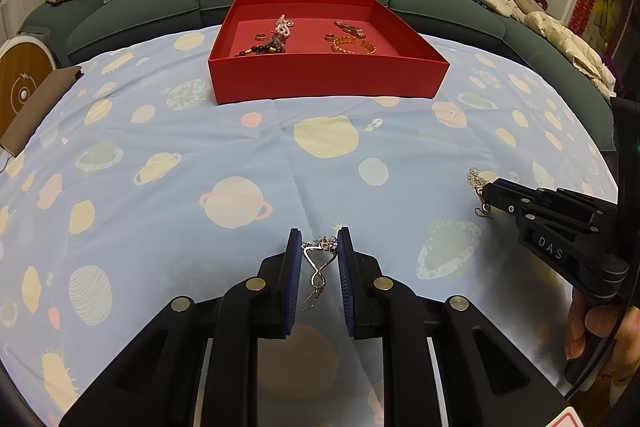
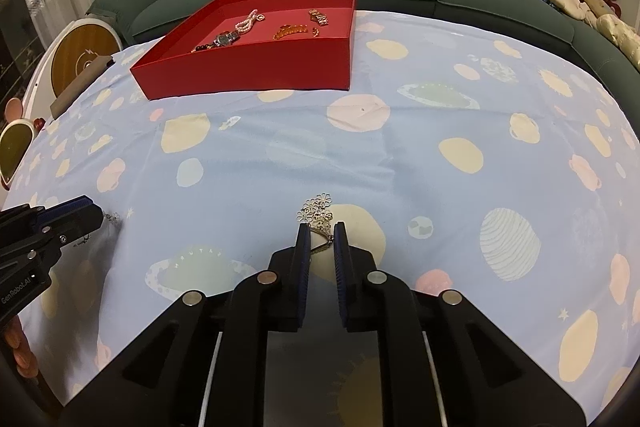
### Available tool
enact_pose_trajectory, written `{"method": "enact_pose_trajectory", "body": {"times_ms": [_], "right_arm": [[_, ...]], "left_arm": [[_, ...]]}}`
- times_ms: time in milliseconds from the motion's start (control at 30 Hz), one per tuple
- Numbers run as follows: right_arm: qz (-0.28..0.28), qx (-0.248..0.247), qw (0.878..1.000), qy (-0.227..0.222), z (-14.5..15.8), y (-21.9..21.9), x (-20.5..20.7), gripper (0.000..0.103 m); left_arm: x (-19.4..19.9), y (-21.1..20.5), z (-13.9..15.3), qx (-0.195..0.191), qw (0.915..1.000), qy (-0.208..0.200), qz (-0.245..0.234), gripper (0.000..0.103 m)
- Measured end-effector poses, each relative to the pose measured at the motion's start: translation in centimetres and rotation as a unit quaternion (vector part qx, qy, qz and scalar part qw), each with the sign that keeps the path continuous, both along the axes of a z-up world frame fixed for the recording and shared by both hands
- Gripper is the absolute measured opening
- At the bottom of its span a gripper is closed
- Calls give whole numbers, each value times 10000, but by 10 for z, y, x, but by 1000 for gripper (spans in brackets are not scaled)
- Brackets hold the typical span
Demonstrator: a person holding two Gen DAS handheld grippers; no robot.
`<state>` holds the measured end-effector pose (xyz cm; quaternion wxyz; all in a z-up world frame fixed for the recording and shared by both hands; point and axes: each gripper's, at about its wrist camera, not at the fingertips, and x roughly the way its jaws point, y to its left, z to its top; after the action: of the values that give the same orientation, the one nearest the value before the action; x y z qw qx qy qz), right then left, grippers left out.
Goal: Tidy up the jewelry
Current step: 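Lift the pendant with the left tool while the right tool holds the drop earring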
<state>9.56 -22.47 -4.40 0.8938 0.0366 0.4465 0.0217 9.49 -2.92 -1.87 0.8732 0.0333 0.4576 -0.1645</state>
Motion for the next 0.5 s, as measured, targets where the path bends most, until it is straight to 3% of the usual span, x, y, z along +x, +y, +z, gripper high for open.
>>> {"method": "enact_pose_trajectory", "body": {"times_ms": [167,500], "right_arm": [[93,-3,9999,-114,7,5,-6,2],[188,182,9987,-435,37,9,-19,2]], "left_arm": [[0,1,1,-24,10000,-6,6,15],[-4,1,12,-132,9999,-91,-48,15]]}}
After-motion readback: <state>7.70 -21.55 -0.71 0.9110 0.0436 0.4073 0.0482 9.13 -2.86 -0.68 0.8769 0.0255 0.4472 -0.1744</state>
